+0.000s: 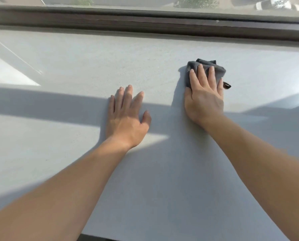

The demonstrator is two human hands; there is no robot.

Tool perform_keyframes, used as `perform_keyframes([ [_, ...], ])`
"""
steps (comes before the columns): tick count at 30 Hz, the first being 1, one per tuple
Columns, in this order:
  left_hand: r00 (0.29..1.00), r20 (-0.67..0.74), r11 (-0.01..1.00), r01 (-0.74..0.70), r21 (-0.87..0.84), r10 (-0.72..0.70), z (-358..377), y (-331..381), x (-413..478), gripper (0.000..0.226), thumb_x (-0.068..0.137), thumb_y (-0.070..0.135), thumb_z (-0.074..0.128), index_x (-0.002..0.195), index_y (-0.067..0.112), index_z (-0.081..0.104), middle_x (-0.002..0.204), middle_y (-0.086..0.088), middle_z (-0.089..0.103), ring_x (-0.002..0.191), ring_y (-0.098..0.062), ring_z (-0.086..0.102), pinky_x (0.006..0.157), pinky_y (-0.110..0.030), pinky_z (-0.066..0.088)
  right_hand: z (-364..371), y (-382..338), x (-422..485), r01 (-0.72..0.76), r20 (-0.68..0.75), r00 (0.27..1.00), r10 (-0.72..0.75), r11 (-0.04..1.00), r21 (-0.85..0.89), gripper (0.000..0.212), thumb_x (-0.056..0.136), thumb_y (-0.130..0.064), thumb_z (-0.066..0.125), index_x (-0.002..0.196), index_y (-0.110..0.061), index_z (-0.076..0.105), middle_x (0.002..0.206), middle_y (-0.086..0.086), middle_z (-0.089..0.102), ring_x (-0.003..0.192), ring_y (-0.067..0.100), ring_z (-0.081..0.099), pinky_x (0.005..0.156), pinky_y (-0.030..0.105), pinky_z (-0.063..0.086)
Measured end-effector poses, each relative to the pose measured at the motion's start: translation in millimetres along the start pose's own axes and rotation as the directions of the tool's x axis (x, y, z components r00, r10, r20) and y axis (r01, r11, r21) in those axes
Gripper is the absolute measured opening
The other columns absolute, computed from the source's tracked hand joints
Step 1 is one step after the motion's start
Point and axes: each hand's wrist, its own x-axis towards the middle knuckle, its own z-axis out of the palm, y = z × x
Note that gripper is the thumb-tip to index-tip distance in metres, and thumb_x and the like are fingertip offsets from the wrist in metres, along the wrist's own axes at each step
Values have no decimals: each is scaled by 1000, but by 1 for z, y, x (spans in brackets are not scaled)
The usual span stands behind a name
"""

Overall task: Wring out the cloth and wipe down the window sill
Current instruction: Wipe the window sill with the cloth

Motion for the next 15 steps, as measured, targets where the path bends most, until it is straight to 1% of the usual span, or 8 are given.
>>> perform_keyframes([
  [3,1000,-4,1000,4,7,-4,0,2,0,67,90,52,23,154,31,23,167,-1,6,153,-23,-5,123,-46,-2,10,-16,-25,223,76,972,-220,975,-21,58,103,-42,27,159,-28,17,169,-7,6,155,21,-6,125,47,-3],
  [5,1000,-9,1000,8,15,-8,-2,1,0,67,90,52,22,153,31,24,167,-2,6,153,-23,-4,123,-46,-2,6,-8,-21,283,95,955,-282,959,-3,56,104,-38,28,158,-31,20,168,-10,9,155,17,-4,125,43,-2],
  [6,1000,-8,1000,7,20,-7,-2,1,0,67,90,52,21,153,30,23,167,-2,6,153,-23,-4,123,-46,-2,3,0,-11,264,71,962,-264,964,1,55,104,-35,30,158,-32,22,168,-10,10,155,17,-2,125,42,-1],
  [7,1000,-4,1000,5,24,-5,-2,1,0,67,90,53,20,153,30,23,167,-2,6,153,-24,-5,123,-46,-2,0,9,2,208,43,977,-208,978,4,54,104,-33,32,158,-32,24,168,-10,11,155,17,-2,125,42,-1],
  [9,1000,9,1000,-2,25,2,-3,1,-1,67,91,53,19,154,30,22,167,-2,6,153,-24,-5,123,-46,-3,-6,24,32,36,10,999,-36,999,15,55,103,-31,32,157,-31,24,168,-8,9,155,18,-3,125,43,-2],
  [11,1000,6,1000,-13,6,13,-4,0,-1,66,91,53,22,153,29,25,166,-2,8,153,-24,-3,122,-46,-2,-6,26,51,-73,-12,997,72,997,-15,56,102,-32,31,157,-29,22,169,-7,7,155,20,-4,125,46,-2],
  [13,1000,-13,1000,-7,-30,7,-5,-1,0,65,89,52,27,150,28,32,165,-4,16,152,-25,3,122,-46,1,-1,12,52,-55,-12,998,55,998,-25,58,101,-34,30,158,-28,20,169,-5,6,155,22,-5,125,47,-3],
  [15,999,-48,998,2,-70,-5,-7,-1,2,62,87,50,31,143,24,42,159,-8,27,150,-28,14,121,-47,7,5,-4,39,94,16,995,-94,995,-18,58,102,-37,28,159,-29,19,169,-6,6,155,22,-5,125,47,-3],
])
